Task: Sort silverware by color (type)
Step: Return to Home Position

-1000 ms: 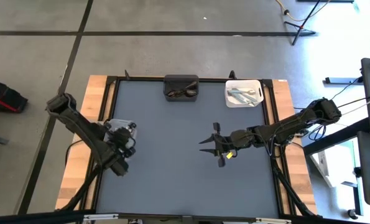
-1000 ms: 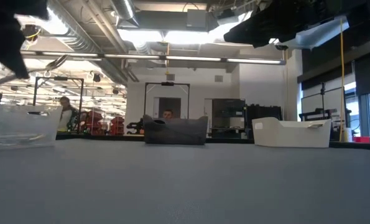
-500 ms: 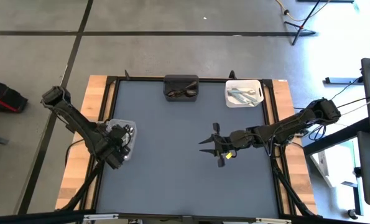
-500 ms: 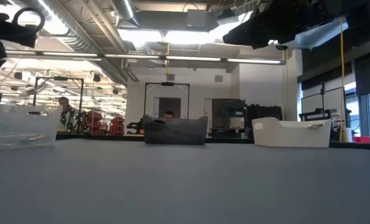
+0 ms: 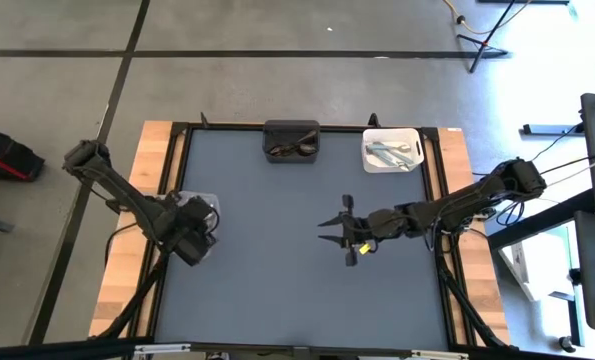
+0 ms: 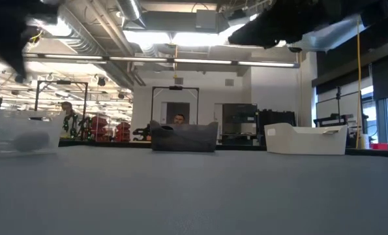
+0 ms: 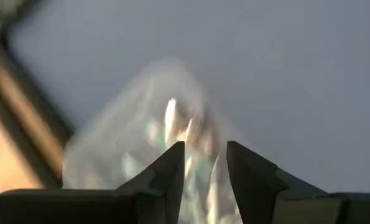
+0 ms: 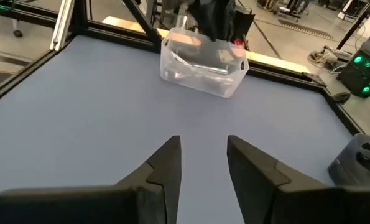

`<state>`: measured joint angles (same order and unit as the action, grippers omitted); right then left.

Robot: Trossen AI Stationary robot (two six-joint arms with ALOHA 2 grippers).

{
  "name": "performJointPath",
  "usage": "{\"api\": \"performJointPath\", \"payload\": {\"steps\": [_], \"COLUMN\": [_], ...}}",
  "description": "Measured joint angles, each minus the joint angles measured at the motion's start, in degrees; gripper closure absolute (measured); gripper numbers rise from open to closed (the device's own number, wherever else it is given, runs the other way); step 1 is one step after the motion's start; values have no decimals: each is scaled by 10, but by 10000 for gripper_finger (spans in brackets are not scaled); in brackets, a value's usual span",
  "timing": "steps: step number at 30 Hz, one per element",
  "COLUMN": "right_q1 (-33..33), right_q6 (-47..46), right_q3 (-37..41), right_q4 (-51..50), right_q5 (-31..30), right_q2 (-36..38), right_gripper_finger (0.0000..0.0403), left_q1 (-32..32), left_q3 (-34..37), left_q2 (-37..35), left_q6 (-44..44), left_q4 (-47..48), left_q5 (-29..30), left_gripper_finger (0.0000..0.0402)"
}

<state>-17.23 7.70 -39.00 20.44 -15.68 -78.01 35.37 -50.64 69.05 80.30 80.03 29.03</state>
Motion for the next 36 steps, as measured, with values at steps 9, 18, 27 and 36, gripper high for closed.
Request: {"api": "performJointPath", "payload": {"steps": [9, 18, 27, 36], "right_q1": [65, 216, 256, 255], "right_q6": [14, -2, -43, -119], "right_q3": [-32, 63, 259, 386], "right_q4": [-126, -144, 64, 96], "right_q5": [86, 229, 304, 228], "right_q2": [108, 230, 323, 450], "right_gripper_finger": [300, 395, 398, 401], "left_q1": [-129, -293, -323, -287], "left_q3": [-10, 219, 420, 502], "left_q2": [-50, -220, -375, -463], "left_q6": [-340, -683, -770, -756], "left_q4": [-288, -764, -986, -966], "left_q5": [154, -116, -214, -163], "left_gripper_finger": [309, 396, 400, 397]}}
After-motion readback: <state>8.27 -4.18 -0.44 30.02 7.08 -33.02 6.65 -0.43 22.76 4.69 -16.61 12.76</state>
